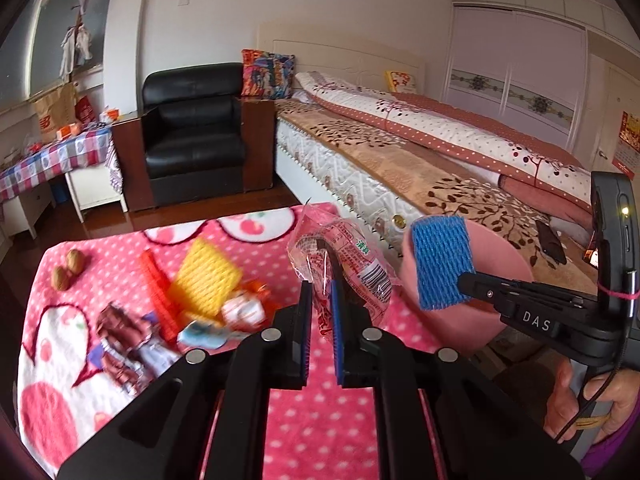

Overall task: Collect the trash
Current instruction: 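Carry the clear wrapper and blue scrubber pad over the pink bucket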

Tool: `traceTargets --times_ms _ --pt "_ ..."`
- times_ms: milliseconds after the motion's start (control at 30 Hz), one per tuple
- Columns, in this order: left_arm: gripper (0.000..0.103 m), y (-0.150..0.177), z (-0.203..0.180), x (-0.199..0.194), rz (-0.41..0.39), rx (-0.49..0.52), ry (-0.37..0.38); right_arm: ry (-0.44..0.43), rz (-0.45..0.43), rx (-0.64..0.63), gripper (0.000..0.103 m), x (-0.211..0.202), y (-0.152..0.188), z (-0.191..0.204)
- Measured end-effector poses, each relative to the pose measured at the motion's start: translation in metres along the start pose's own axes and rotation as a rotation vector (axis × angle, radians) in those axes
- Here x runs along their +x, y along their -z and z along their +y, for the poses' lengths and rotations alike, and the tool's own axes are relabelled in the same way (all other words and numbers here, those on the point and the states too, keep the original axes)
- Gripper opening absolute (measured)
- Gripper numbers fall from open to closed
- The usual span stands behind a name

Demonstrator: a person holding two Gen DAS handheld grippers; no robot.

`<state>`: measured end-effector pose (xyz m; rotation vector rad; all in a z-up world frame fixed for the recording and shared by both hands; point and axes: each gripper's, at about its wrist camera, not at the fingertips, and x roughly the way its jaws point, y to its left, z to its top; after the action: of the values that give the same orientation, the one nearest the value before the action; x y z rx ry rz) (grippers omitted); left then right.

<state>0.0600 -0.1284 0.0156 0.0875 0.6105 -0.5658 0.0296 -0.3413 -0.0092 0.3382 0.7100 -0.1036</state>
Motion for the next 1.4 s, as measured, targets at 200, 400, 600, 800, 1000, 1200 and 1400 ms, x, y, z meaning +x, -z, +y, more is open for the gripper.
traceTargets --times_ms 200,400,600,800,1000,1200,1400 --pt "0.008 -0.014 -0.034 0.025 -0.005 0.038 0.041 0.065 -0.029 0.065 0.006 -0.008 -0.012 -0.040" --pt "0.008 -0.024 -0.060 0.040 -0.016 0.073 0.070 0.115 -0.031 0.101 0.006 -0.006 -0.014 -0.070" --pt "0.008 -0.031 -0.084 0.061 -0.012 0.108 0.088 0.144 -0.017 0.116 0.006 0.004 -0.016 -0.087" --pt "0.008 -0.032 -0.099 0.080 0.006 0.134 0.091 0.160 0.003 0.122 0.007 0.015 -0.017 -0.098" --pt "0.008 -0.030 -0.111 0.097 0.029 0.164 0.099 0.167 0.022 0.125 0.007 0.026 -0.017 -0.104" --pt "0.008 -0.026 -0.121 0.113 0.051 0.187 0.108 0.175 0.044 0.128 0.007 0.035 -0.016 -0.110" --pt "0.008 -0.023 -0.129 0.127 0.074 0.200 0.113 0.186 0.063 0.131 0.007 0.043 -0.014 -0.115"
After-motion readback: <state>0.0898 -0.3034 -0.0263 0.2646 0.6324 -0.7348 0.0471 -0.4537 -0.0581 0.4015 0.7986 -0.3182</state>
